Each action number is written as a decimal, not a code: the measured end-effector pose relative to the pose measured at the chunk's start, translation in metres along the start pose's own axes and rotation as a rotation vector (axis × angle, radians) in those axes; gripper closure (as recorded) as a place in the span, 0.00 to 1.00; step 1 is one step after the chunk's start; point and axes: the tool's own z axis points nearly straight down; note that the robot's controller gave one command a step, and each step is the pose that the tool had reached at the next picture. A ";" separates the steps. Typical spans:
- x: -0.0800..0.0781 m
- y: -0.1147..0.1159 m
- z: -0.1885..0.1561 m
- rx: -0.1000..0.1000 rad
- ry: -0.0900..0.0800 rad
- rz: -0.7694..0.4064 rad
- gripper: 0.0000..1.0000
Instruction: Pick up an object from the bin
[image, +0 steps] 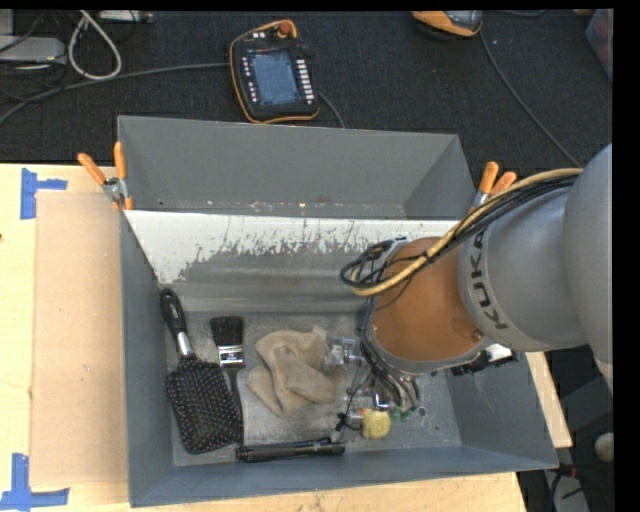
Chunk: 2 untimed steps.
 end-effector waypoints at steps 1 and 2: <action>0.005 0.023 0.010 0.000 0.001 -0.058 1.00; 0.005 0.023 0.010 0.000 0.001 -0.057 1.00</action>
Offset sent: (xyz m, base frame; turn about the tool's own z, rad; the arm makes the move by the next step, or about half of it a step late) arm 0.0000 0.0000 0.0000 0.0000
